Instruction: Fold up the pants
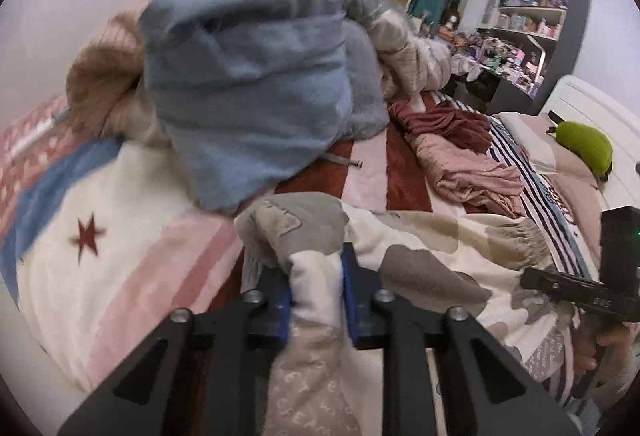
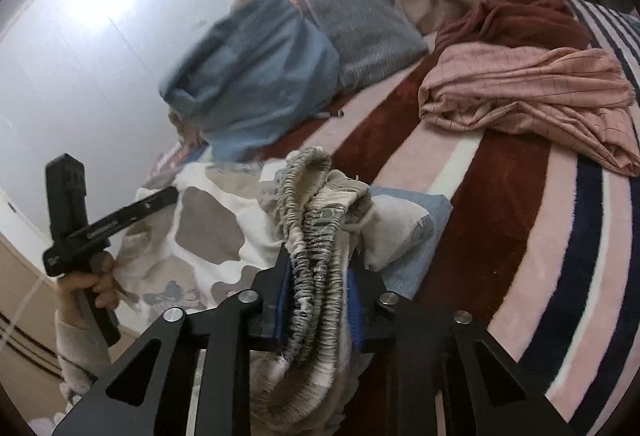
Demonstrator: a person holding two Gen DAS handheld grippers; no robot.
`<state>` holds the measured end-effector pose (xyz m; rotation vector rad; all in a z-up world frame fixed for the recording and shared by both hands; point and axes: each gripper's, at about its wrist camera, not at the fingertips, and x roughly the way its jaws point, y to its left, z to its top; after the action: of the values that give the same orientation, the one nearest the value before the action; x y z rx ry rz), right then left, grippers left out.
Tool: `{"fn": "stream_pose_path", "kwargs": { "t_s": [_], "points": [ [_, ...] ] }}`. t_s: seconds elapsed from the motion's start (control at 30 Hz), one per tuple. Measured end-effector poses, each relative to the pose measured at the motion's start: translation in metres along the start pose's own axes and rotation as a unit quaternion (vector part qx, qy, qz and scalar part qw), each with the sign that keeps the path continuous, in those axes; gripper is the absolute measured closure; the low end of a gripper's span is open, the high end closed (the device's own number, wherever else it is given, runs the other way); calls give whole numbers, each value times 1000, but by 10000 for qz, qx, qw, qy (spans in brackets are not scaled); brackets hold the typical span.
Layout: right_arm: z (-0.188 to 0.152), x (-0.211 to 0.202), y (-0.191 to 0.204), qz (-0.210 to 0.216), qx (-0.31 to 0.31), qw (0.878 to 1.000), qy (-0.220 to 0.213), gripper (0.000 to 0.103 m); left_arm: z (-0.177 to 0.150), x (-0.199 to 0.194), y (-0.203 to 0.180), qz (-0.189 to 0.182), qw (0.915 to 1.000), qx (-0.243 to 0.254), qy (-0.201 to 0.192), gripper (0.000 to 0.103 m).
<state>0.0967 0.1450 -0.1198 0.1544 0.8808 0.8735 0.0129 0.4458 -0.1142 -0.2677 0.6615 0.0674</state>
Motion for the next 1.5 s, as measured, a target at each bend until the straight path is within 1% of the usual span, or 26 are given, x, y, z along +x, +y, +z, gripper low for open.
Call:
{"fn": "stream_pose_path", "kwargs": {
  "t_s": [0.03, 0.07, 0.1, 0.13, 0.17, 0.23, 0.27, 0.3, 0.33, 0.37, 0.4, 0.47, 0.53, 0.73, 0.8, 0.87, 0.97, 1.03, 1.1, 1.17, 1.2, 1.3, 1.37, 1.5],
  "points": [
    [-1, -7, 3, -10, -47, 9999, -146, 86, 3, -2, -4, -17, 9999, 102, -83, 88],
    [-4, -18, 8, -44, -149, 9991, -387, 87, 5, -2, -7, -29, 9998, 162, -129, 88],
    [-5, -25, 12, -60, -207, 9984, -513, 87, 7, -2, -10, -44, 9996, 218, -152, 88],
    [-6, -30, 14, -83, -251, 9979, -599, 87, 10, 1, -11, -32, 9997, 247, -81, 88],
    [-6, -32, 15, -96, -244, 9979, -597, 86, 11, 3, -11, -5, 9997, 224, 3, 88],
    [-7, -24, 10, -40, -18, 9996, -283, 85, 10, 14, -5, 35, 9997, 104, 234, 85],
    [-8, -18, 5, -54, 55, 9998, -156, 81, 8, 18, 0, 130, 9995, 36, 286, 78],
    [-9, -12, 1, -146, 52, 9998, -90, 78, 6, 19, 3, 208, 9994, 8, 288, 66],
    [-11, -9, -1, -216, 31, 9997, -101, 75, 3, 20, 6, 315, 9991, -23, 284, 61],
    [-12, -8, -5, -286, 23, 9995, -130, 65, 2, 19, 9, 370, 9989, -54, 274, 55],
    [-13, -7, -9, -339, 78, 9993, -143, 53, 0, 16, 10, 389, 9989, -90, 257, 53],
    [-13, -9, -15, -348, 208, 9991, -129, 50, -1, 7, 10, 410, 9989, -126, 197, 53],
    [-12, -11, -17, -320, 214, 9992, -100, 49, -1, -2, 6, 559, 9983, -36, 130, 53],
    [-11, -26, -7, -361, -100, 9992, -114, 49, -2, -27, -5, 871, 9961, 4, -131, 53],
    [-13, -33, -3, -334, -163, 9993, -101, 48, -3, -35, -11, 902, 9957, 36, -218, 53],
    [-16, -41, 0, -292, -205, 9993, -104, 48, -4, -45, -22, 922, 9952, 111, -316, 52],
    [-21, -54, 6, -282, -369, 9988, -143, 47, -7, -61, -43, 981, 9938, 276, -442, 46],
    [-24, -63, 9, -292, -491, 9982, -180, 45, -11, -70, -61, 993, 9929, 396, -515, 46],
    [-29, -73, 13, -328, -617, 9974, -201, 39, -17, -78, -76, 994, 9921, 465, -601, 40],
    [-34, -83, 15, -363, -696, 9966, -232, 38, -23, -86, -95, 964, 9915, 516, -704, 36],
    [-36, -89, 15, -394, -733, 9962, -255, 37, -27, -90, -106, 927, 9914, 553, -745, 36],
    [-43, -110, 14, -522, -867, 9941, -380, 34, -35, -99, -131, 860, 9909, 593, -852, 35],
    [-48, -125, 13, -658, -992, 9917, -487, 32, -39, -105, -150, 899, 9893, 587, -985, 32],
    [-61, -161, 5, -1002, -1190, 9847, -789, 21, -48, -114, -188, 914, 9864, 582, -1240, 27]
  ]
}}
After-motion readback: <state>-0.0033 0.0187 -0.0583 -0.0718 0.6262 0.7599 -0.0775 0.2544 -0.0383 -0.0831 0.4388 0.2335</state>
